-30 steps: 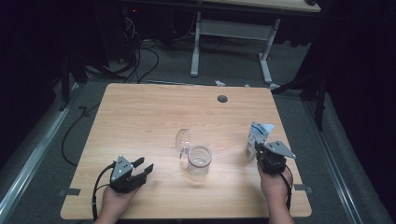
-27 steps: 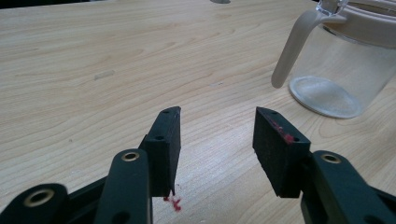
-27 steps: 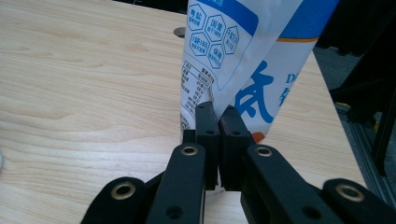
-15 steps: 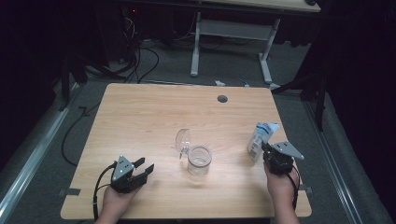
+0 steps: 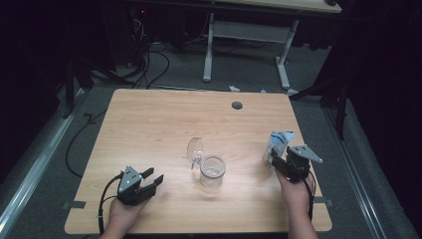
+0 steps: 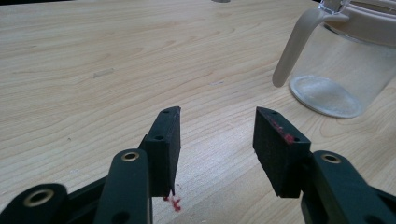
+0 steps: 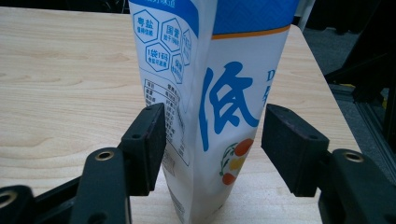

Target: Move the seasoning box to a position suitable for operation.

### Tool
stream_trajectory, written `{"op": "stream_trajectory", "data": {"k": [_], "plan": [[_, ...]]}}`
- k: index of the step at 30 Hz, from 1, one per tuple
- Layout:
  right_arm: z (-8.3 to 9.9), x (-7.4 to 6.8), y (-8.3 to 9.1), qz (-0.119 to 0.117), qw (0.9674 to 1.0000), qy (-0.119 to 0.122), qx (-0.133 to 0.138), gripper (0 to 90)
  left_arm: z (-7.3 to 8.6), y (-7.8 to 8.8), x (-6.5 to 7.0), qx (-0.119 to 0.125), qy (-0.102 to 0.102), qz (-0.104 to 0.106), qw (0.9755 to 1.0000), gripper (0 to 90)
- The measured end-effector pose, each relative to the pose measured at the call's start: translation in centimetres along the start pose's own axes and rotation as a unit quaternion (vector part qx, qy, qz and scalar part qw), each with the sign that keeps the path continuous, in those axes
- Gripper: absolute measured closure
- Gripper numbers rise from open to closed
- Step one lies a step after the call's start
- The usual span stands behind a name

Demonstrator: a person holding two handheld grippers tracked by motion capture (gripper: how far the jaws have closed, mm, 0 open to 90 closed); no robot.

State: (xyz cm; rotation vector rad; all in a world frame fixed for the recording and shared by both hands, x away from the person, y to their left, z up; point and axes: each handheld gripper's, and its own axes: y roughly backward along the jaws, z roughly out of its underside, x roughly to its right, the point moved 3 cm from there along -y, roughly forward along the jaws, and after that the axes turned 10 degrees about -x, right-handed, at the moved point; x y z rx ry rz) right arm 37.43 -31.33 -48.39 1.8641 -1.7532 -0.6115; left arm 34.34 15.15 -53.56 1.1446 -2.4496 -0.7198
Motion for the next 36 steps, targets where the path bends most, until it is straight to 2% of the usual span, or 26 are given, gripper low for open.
{"op": "stream_trajectory", "data": {"k": [5, 8, 14, 21, 25, 31, 34, 36], "plan": [[-0.2, -0.5, 0.2, 0.002, 0.9998, 0.012, 0.016, 44.7, 0.0, 0.0, 0.0, 0.001, 0.000, 0.000, 1.0000, 51.8], [-0.3, -0.8, 0.2, -0.002, 0.9995, 0.024, 0.021, 42.8, 0.0, 0.1, 0.0, 0.003, 0.000, 0.000, 1.0000, 51.8], [-0.2, -1.0, -0.1, 0.001, 0.9995, 0.027, 0.017, 40.2, 0.0, 0.1, -0.1, 0.004, 0.004, 0.001, 1.0000, 51.8], [-0.1, -0.8, 0.0, -0.002, 0.9998, 0.018, 0.010, 52.5, -0.1, 0.0, -0.1, 0.003, 0.001, 0.004, 1.0000, 51.8], [0.1, -0.8, 0.1, -0.003, 0.9997, 0.015, 0.018, 60.3, -0.1, 0.1, -0.1, 0.005, 0.004, 0.004, 1.0000, 51.8], [0.0, -0.9, 0.1, 0.009, 0.9997, 0.009, 0.023, 63.2, 0.0, 0.0, -0.1, 0.004, 0.003, 0.006, 1.0000, 51.3], [-0.1, -1.1, 0.3, 0.010, 0.9990, 0.016, 0.040, 63.7, 0.0, -0.1, -0.1, 0.001, -0.001, 0.008, 1.0000, 50.3], [-0.1, -1.2, 0.3, 0.007, 0.9991, 0.020, 0.037, 62.9, 0.0, 0.0, -0.2, 0.001, 0.001, 0.012, 0.9999, 49.9]]}}
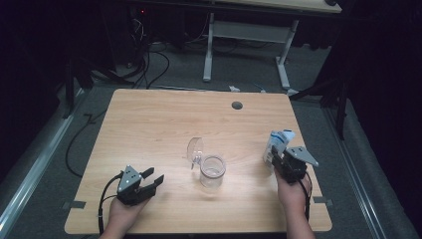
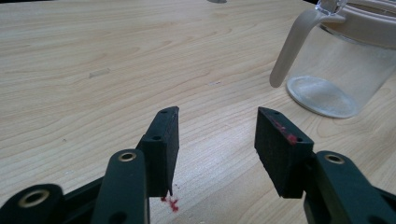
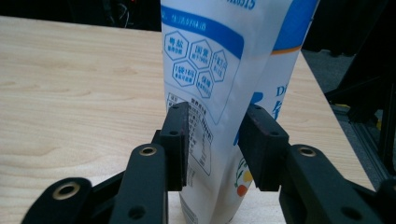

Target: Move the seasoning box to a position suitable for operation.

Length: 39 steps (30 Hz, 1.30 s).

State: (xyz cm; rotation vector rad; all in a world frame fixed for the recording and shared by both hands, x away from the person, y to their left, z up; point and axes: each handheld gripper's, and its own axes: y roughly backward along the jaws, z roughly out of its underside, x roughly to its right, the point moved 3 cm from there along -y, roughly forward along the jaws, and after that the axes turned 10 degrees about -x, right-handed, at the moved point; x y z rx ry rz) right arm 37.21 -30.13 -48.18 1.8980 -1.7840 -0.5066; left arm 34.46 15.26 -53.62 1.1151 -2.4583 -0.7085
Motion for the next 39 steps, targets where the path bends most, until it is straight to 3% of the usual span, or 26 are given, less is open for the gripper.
{"op": "stream_trajectory", "data": {"k": [6, 20, 31, 39], "plan": [[0.1, 0.0, -0.4, 0.003, 1.0000, 0.004, -0.008, 60.3, 0.0, 0.1, 0.0, 0.002, -0.001, 0.000, 1.0000, 49.1], [0.1, 0.7, -0.3, -0.019, 0.9997, -0.011, -0.011, 80.9, 0.1, -0.1, -0.1, -0.003, -0.002, -0.002, 1.0000, 49.1], [0.0, 0.6, -0.3, -0.011, 0.9997, 0.008, -0.020, 85.7, 0.1, -0.2, -0.2, -0.005, 0.000, 0.000, 1.0000, 48.9], [0.0, 1.1, -0.3, -0.028, 0.9994, 0.000, -0.020, 86.7, 0.1, -0.3, -0.2, -0.006, 0.000, 0.002, 1.0000, 48.7]]}}
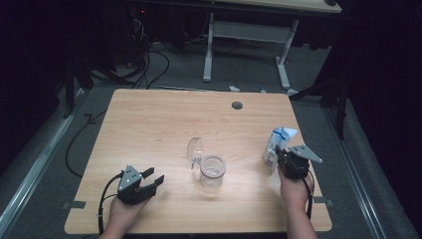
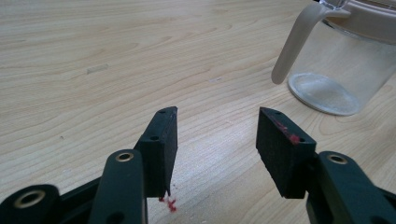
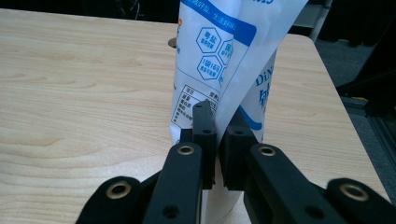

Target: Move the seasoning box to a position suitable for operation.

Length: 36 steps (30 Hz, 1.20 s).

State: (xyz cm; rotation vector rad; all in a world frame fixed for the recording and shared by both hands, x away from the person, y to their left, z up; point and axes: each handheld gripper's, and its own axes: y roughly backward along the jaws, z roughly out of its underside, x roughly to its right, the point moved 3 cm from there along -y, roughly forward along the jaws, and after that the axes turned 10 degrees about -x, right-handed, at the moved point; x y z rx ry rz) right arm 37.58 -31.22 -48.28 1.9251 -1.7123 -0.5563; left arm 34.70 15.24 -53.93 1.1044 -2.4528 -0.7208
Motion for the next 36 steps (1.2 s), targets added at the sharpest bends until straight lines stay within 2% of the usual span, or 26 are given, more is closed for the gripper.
{"op": "stream_trajectory", "data": {"k": [7, 10, 12, 17, 22, 26, 36], "plan": [[-0.2, 0.4, 0.0, -0.010, 0.9999, 0.001, -0.002, 87.5, 0.0, 0.0, 0.0, 0.001, 0.000, 0.000, 1.0000, 48.4], [-0.3, 0.6, 0.0, -0.023, 0.9997, -0.004, -0.004, 87.8, 0.0, 0.0, 0.0, 0.002, 0.001, 0.000, 1.0000, 48.0], [-0.4, 0.7, 0.0, -0.025, 0.9997, 0.006, -0.004, 87.8, 0.0, 0.0, 0.0, 0.001, 0.000, 0.000, 1.0000, 47.8], [-0.4, 0.6, 0.1, -0.021, 0.9997, 0.010, -0.009, 88.2, 0.0, 0.0, 0.0, 0.001, -0.001, 0.002, 1.0000, 47.7], [-0.5, 0.7, 0.1, -0.034, 0.9994, 0.010, -0.008, 88.6, 0.0, 0.0, 0.1, 0.004, -0.001, 0.002, 1.0000, 47.7], [-0.9, 0.8, 0.4, -0.044, 0.9990, 0.007, -0.009, 89.1, 0.0, 0.0, 0.3, 0.003, -0.004, 0.005, 1.0000, 47.7], [-1.6, 0.3, 1.8, -0.059, 0.9980, 0.023, -0.003, 89.4, -0.1, -0.1, 0.5, 0.004, -0.009, 0.007, 0.9999, 47.3]]}}
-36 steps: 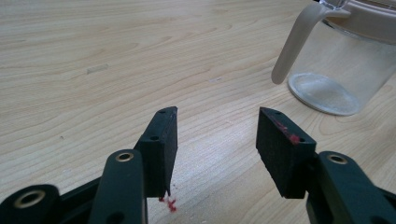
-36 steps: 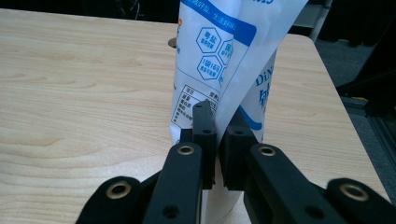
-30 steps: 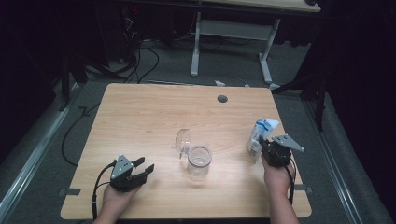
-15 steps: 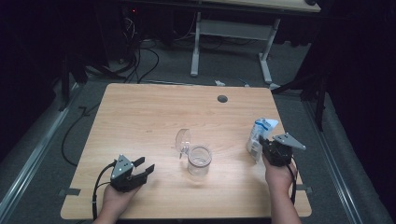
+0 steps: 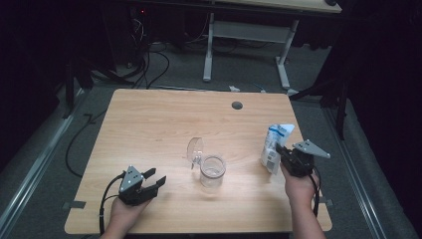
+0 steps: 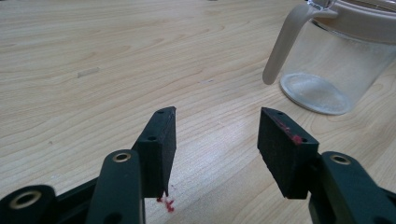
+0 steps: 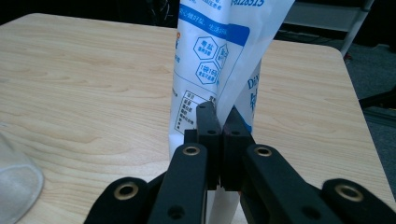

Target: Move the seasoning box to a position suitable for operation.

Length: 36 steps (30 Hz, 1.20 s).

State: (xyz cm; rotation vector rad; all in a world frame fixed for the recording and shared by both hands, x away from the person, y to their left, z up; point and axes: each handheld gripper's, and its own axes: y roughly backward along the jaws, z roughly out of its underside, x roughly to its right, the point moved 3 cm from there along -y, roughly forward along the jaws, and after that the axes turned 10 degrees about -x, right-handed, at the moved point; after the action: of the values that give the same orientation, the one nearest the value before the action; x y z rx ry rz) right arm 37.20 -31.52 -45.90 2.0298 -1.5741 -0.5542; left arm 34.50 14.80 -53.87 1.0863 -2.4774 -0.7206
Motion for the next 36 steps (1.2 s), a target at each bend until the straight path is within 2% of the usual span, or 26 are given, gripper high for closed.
{"op": "stream_trajectory", "data": {"k": [10, 13, 24, 29, 36], "plan": [[0.3, -0.7, 1.6, -0.013, 0.9999, 0.008, 0.007, 89.5, -0.1, 0.0, 0.5, 0.008, -0.004, 0.006, 0.9999, 47.3], [0.5, -1.0, 2.0, -0.016, 0.9997, 0.013, 0.010, 89.5, -0.2, 0.0, 0.8, 0.008, -0.013, 0.007, 0.9999, 47.2], [1.3, -3.2, 4.1, -0.048, 0.9981, 0.036, 0.014, 89.6, -0.3, 0.0, 1.2, 0.013, -0.023, 0.011, 0.9996, 46.6], [1.8, -4.2, 4.7, -0.065, 0.9968, 0.042, 0.017, 89.6, -0.3, 0.0, 1.3, 0.015, -0.024, 0.014, 0.9995, 46.6], [2.4, -5.2, 5.0, -0.074, 0.9963, 0.041, 0.014, 89.6, -0.3, 0.0, 1.3, 0.016, -0.024, 0.015, 0.9995, 46.4]]}}
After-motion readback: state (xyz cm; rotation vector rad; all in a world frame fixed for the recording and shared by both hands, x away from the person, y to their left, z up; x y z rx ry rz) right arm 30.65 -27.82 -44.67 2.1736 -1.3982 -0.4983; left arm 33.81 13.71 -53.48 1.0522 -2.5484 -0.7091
